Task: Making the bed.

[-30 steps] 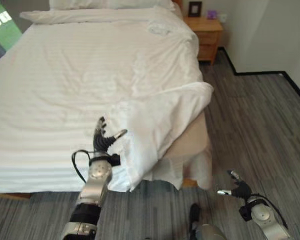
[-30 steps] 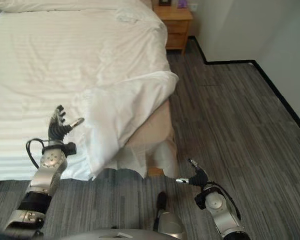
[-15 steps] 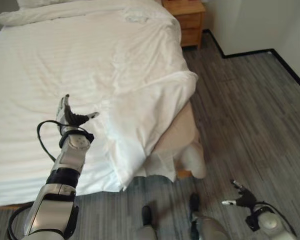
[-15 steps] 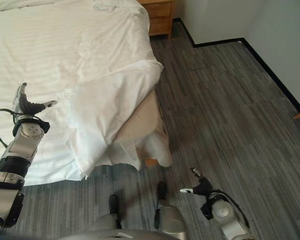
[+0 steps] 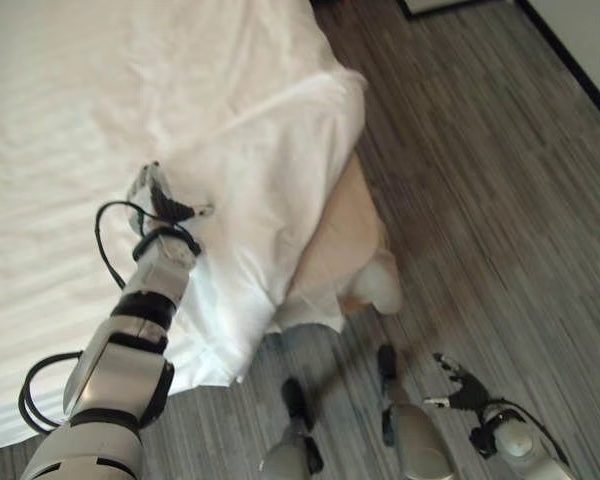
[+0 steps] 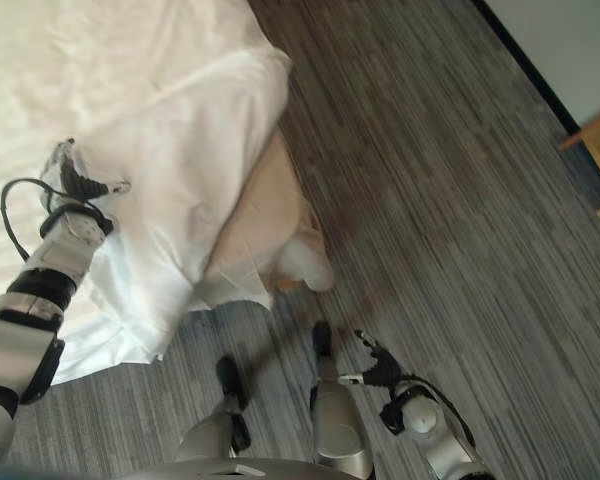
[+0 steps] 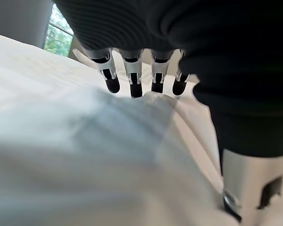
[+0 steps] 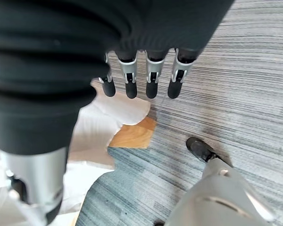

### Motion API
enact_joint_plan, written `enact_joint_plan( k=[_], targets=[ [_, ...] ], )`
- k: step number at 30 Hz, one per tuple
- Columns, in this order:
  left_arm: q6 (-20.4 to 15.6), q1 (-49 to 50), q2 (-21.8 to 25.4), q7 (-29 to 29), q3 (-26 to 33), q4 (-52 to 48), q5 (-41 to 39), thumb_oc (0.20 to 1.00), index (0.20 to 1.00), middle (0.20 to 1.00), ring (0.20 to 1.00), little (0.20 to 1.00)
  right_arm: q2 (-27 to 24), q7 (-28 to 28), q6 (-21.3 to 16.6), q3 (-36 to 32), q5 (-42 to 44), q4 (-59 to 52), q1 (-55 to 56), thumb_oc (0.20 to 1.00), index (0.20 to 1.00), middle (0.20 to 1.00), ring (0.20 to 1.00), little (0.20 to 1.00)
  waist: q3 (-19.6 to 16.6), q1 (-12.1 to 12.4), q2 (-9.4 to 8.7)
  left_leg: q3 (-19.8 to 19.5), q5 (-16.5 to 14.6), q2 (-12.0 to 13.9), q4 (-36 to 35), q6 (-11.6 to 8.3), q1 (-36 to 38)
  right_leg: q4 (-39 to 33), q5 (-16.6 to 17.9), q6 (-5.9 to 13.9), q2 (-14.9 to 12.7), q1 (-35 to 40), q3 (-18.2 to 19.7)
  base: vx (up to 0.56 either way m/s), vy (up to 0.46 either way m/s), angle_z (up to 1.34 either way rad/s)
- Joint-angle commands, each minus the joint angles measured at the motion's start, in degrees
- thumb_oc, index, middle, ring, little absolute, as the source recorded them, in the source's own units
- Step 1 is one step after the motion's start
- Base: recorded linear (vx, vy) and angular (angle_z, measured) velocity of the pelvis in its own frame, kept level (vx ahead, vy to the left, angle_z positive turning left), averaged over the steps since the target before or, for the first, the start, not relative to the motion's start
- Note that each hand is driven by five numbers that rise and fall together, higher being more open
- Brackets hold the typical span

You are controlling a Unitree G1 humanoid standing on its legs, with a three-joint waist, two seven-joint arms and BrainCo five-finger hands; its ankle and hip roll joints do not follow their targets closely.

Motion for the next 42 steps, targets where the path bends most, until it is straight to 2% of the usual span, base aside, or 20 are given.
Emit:
enact_joint_plan(
  k=[1, 3, 5, 8, 10, 12, 13, 14, 18, 21, 22, 24, 25, 27, 28, 30, 32, 34, 37, 42],
  targets=[
    [-0.20, -4.53, 0.99, -0.28, -0.62, 4.01, 3.18, 0.200, 0.200, 0.200, 0.200, 0.200, -0.63, -1.25, -2.27, -0.51, 1.95, 0.32, -1.23, 1.000, 1.000, 1.000, 1.000, 1.000, -0.92, 0.04, -0.85, -4.20, -0.70, 3.76, 0.41, -3.78, 1.29, 0.69, -6.11, 6.47, -4.85, 1.74, 0.86, -0.05, 0.008, -0.07],
    [1.90, -4.05, -3.11, -2.46, -1.11, 10.14, 4.57, 0.200, 0.200, 0.200, 0.200, 0.200, 0.53, -1.52, -2.30, 0.64, 2.70, 1.57, -2.70, 1.000, 1.000, 1.000, 1.000, 1.000, -0.86, -0.41, -1.38, -4.20, -0.01, 3.98, 0.41, -3.79, -0.05, 0.69, -5.72, 6.36, -4.67, 0.38, 1.00, -0.01, -0.007, -0.02],
    [1.50, -0.81, -8.58, -2.09, 1.87, 11.54, 1.56, 0.200, 0.200, 0.200, 0.200, 0.200, 1.96, -1.92, -2.73, 2.44, 1.80, 2.02, -1.53, 1.000, 1.000, 1.000, 1.000, 1.000, -0.70, -0.20, -1.40, -4.19, -0.07, 4.00, 0.41, -3.81, 0.73, 0.69, -6.18, 6.21, -4.71, 1.24, 1.02, 0.04, -0.009, 0.02],
    [0.09, 1.93, -12.55, -1.44, 3.32, 8.86, -1.92, 0.200, 0.200, 0.200, 0.200, 0.200, 2.07, -1.75, -2.75, 2.86, 1.86, 1.56, -0.54, 1.000, 1.000, 1.000, 1.000, 1.000, -0.44, 0.34, -1.06, -4.47, -0.29, 3.90, 0.41, -3.73, 2.11, 0.69, -6.82, 5.89, -4.69, 2.78, 0.81, 0.03, -0.015, 0.00],
    [-1.07, 4.61, -15.70, -1.22, 2.93, 5.12, -2.95, 0.200, 0.200, 0.200, 0.200, 0.200, 2.01, -1.64, -2.57, 3.04, 1.48, 1.81, 0.32, 1.000, 1.000, 1.000, 1.000, 1.000, -0.59, 0.80, -0.60, -4.61, -0.59, 3.75, 0.41, -3.60, 3.62, 0.69, -7.50, 5.56, -4.74, 4.54, 0.68, 0.04, -0.019, 0.01],
    [-3.53, 9.09, -18.78, -1.25, 2.95, -3.39, -5.35, 0.200, 0.200, 0.200, 0.200, 0.200, 2.19, -1.56, -2.33, 3.09, 0.32, 2.24, 1.40, 1.000, 1.000, 1.000, 1.000, 1.000, -0.95, 1.34, 0.02, -4.91, -1.07, 3.58, 0.41, -3.50, 5.39, 0.69, -8.22, 5.39, -4.90, 6.72, 0.15, 0.10, -0.035, 0.11],
    [-5.84, 14.08, -22.03, -1.95, 1.96, -15.28, -7.95, 0.200, 0.200, 0.200, 0.200, 0.200, 2.42, -1.78, -1.70, 3.30, -1.67, 3.41, 2.63, 1.000, 1.000, 1.000, 1.000, 1.000, -1.41, 2.06, 0.90, -5.58, -1.80, 3.20, 0.41, -3.24, 7.80, 0.69, -9.19, 5.23, -5.17, 9.84, -0.66, 0.08, -0.020, 0.22],
    [-5.75, 14.19, -21.99, -1.94, 1.95, -15.45, -7.94, 0.200, 0.200, 0.200, 0.200, 0.200, 2.44, -1.79, -1.72, 3.32, -1.69, 3.42, 2.65, 1.000, 1.000, 1.000, 1.000, 1.000, -1.46, 2.03, 0.86, -5.62, -1.57, 3.18, 0.41, -3.23, 7.64, 0.69, -8.99, 5.19, -5.19, 9.70, -0.66, 0.10, -0.010, 0.26],
    [-7.42, 21.31, -26.58, -6.85, -4.12, -29.88, -7.94, 0.200, 0.200, 0.200, 0.200, 0.200, 3.59, -2.33, 0.00, 3.45, -4.14, 6.59, 2.79, 1.000, 1.000, 1.000, 1.000, 1.000, -2.85, 2.83, 1.91, -6.30, -2.45, 2.53, 0.41, -2.71, 10.87, 0.69, -10.05, 5.03, -5.85, 13.81, -1.97, 0.05, -0.003, 0.29],
    [-7.73, 24.12, -30.40, -12.63, -13.92, -35.46, -6.36, 0.200, 0.200, 0.200, 0.200, 0.200, 5.19, -3.48, 1.04, 3.47, -3.38, 10.54, 1.87, 1.000, 1.000, 1.000, 1.000, 1.000, -3.88, 2.65, 1.96, -6.69, -3.38, 1.95, 0.41, -1.98, 13.06, 0.69, -10.52, 4.98, -6.01, 16.06, -1.95, 0.01, 0.001, 0.04],
    [-7.75, 24.17, -30.41, -12.62, -14.02, -35.45, -6.35, 0.200, 0.200, 0.200, 0.200, 0.200, 5.27, -3.53, 1.00, 3.44, -3.40, 10.62, 1.91, 1.000, 1.000, 1.000, 1.000, 1.000, -3.82, 2.73, 1.90, -6.66, -3.42, 1.94, 0.41, -1.97, 13.20, 0.69, -10.55, 5.00, -6.02, 16.18, -1.94, 0.00, 0.000, 0.00],
    [-7.72, 24.48, -32.80, -14.68, -18.17, -34.26, -6.37, 0.200, 0.200, 0.200, 0.200, 0.200, 5.95, -4.54, 1.48, 3.69, -3.88, 12.76, 1.40, 1.000, 1.000, 1.000, 1.000, 1.000, -4.08, 2.25, 1.70, -6.35, -3.90, 1.77, 0.41, -1.67, 14.34, 0.69, -10.57, 5.05, -6.01, 16.92, -1.47, 0.00, 0.008, -0.03],
    [-8.20, 24.54, -35.19, -17.39, -22.96, -33.73, -6.58, 0.200, 0.200, 0.200, 0.200, 0.200, 6.53, -4.90, 1.78, 3.58, -3.45, 14.47, 1.35, 1.000, 1.000, 1.000, 1.000, 1.000, -4.13, 1.30, 1.58, -5.85, -4.43, 1.59, 0.41, -1.30, 15.35, 0.69, -10.67, 5.03, -5.92, 17.43, -0.84, 0.00, 0.015, -0.06],
    [-8.52, 24.33, -36.65, -18.69, -25.04, -32.65, -6.57, 0.200, 0.200, 0.200, 0.200, 0.200, 6.83, -5.08, 1.66, 3.18, -2.98, 15.55, 1.51, 1.000, 1.000, 1.000, 1.000, 1.000, -4.01, 0.96, 1.44, -5.56, -4.71, 1.45, 0.41, -1.10, 15.97, 0.69, -10.76, 5.06, -5.88, 17.75, -0.21, -0.01, 0.015, -0.08],
    [-8.54, 24.32, -36.68, -18.68, -25.05, -32.62, -6.56, 0.341, 0.341, 0.341, 0.341, 0.341, 6.83, -5.08, 1.65, 3.16, -2.99, 15.56, 1.51, 1.000, 1.000, 1.000, 1.000, 1.000, -3.98, 1.01, 1.43, -5.52, -4.73, 1.45, 0.41, -1.10, 16.02, 0.69, -10.76, 5.06, -5.88, 17.78, -0.17, -0.01, 0.022, -0.16],
    [-9.17, 24.06, -39.93, -21.16, -28.59, -30.38, -8.01, 1.000, 1.000, 1.000, 1.000, 1.000, 7.13, -5.66, 1.51, 2.77, -2.66, 18.26, 1.66, 1.000, 1.000, 1.000, 1.000, 1.000, -3.95, -0.29, 1.44, -4.68, -5.32, 1.09, 0.41, -0.75, 17.10, 0.69, -10.66, 5.10, -5.94, 17.78, 1.10, -0.01, 0.040, -0.24],
    [-11.02, 24.69, -40.92, -29.85, -35.02, -31.68, -13.38, 1.000, 1.000, 1.000, 1.000, 1.000, 6.93, -8.45, 2.34, -0.73, -3.00, 26.74, 0.83, 1.000, 1.000, 1.000, 1.000, 1.000, -3.59, -2.95, 2.30, -2.90, -6.36, 0.51, 0.41, -0.04, 18.67, 0.69, -10.18, 5.43, -6.06, 17.13, 3.81, -0.03, 0.084, -0.33],
    [-11.50, 25.14, -39.05, -32.89, -37.09, -34.72, -14.81, 1.000, 1.000, 1.000, 1.000, 1.000, 6.02, -9.72, 2.22, -3.50, -2.87, 28.07, 0.87, 1.000, 1.000, 1.000, 1.000, 1.000, -3.44, -3.38, 2.65, -1.83, -7.14, 0.14, 0.41, 0.38, 19.82, 0.69, -10.06, 5.63, -5.99, 16.94, 5.31, 0.02, 0.064, -0.53],
    [-11.74, 25.26, -38.75, -35.62, -39.10, -34.73, -15.83, 1.000, 1.000, 1.000, 1.000, 1.000, 4.77, -10.60, 1.68, -8.19, -0.86, 29.85, 1.85, 1.000, 1.000, 1.000, 1.000, 1.000, -3.53, -4.67, 3.13, -0.49, -7.58, -0.19, 0.52, 0.65, 20.90, 0.69, -9.73, 5.83, -6.07, 16.74, 7.00, 0.04, 0.044, -0.40],
    [-12.63, 25.09, -37.30, -35.07, -38.12, -38.79, -22.45, 1.000, 1.000, 1.000, 1.000, 1.000, 2.07, -11.72, 1.95, -13.01, -0.39, 30.33, 3.86, 1.000, 1.000, 1.000, 1.000, 1.000, -3.67, -5.66, 3.70, -0.65, -7.75, -0.67, 0.57, 0.85, 21.53, 0.69, -9.78, 5.99, -6.58, 17.46, 7.02, 0.00, 0.013, -0.14]
  ],
)
